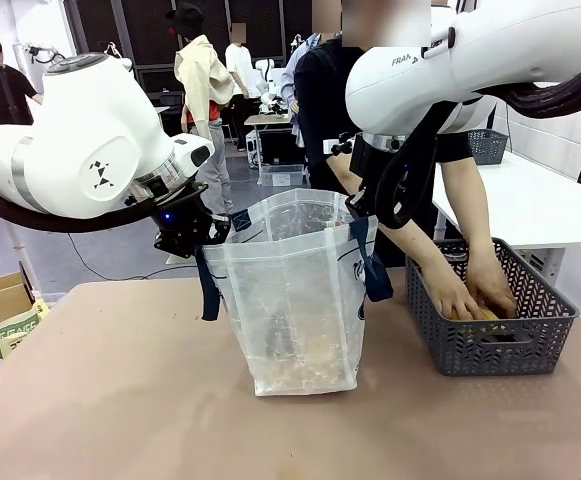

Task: Transfer purchased items from the store into the shopping bag.
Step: Move the Reusable shopping bag to the right side of the table.

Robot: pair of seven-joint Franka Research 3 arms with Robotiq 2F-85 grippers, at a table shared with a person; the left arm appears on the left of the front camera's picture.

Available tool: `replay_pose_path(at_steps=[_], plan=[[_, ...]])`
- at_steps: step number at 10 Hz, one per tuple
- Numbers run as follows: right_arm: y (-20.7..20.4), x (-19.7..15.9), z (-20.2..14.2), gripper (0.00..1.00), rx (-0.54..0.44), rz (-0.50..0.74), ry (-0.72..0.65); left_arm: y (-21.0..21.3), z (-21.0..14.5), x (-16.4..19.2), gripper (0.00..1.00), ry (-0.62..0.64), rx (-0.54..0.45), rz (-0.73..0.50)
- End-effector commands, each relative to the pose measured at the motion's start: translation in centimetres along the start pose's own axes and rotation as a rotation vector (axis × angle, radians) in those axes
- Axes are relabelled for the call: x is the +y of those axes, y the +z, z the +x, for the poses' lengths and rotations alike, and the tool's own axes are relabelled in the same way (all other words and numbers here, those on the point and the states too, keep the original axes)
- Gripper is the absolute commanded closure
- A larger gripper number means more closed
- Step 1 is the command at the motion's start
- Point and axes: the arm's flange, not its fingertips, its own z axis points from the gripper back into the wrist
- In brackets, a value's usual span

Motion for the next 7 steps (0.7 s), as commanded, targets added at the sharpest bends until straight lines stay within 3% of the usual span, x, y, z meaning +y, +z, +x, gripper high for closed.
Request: replay_pose_path(at_steps=[1, 7], plan=[[0.08, -0.05, -0.01, 1.00, 0.004, 0.000, -0.005, 0.09, 0.01, 0.12, 1.00, -0.004, -0.005, 0.008], [0.08, -0.05, -0.01, 1.00, 0.004, 0.000, -0.005, 0.09, 0.01, 0.12, 1.00, -0.004, -0.005, 0.008]])
